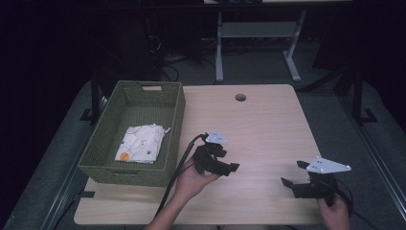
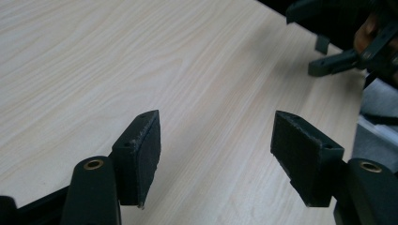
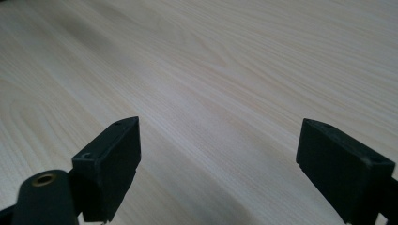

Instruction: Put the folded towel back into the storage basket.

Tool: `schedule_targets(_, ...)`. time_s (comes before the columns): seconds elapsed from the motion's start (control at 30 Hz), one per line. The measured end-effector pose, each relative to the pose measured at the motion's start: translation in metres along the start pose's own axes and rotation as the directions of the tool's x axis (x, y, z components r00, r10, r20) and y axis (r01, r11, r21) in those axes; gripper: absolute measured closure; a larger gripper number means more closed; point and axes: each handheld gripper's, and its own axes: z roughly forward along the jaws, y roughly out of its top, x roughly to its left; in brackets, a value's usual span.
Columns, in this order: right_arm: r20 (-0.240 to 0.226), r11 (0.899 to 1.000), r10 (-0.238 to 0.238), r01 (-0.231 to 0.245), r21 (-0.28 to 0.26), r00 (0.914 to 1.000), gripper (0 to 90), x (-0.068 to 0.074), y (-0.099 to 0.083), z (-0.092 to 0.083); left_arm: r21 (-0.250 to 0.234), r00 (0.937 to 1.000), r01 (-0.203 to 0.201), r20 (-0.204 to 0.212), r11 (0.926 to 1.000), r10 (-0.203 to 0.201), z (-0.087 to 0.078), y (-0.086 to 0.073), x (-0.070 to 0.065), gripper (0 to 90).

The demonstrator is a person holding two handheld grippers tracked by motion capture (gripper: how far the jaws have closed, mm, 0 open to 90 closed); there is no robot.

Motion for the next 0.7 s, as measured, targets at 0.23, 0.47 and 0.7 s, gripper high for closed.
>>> schedule_targets(0.23,0.009,1.000,0.001,-0.001,0.002,1.0000,13.9,-0.001,0.000,0.001,-0.010,0.9996,-0.028,-0.001,0.9996,0.028,0.007,-0.013,-0.011,33.8)
schedule_targets(0.47,0.013,1.000,0.013,-0.013,0.007,0.9998,13.9,-0.002,-0.002,0.001,-0.020,0.9987,-0.051,-0.010,0.9985,0.050,0.003,-0.026,-0.016,33.8)
schedule_targets(0.7,0.021,1.000,0.013,-0.013,0.000,0.9997,13.9,-0.002,-0.005,-0.001,-0.051,0.9996,-0.029,0.000,0.9983,0.029,-0.001,-0.041,-0.012,33.5)
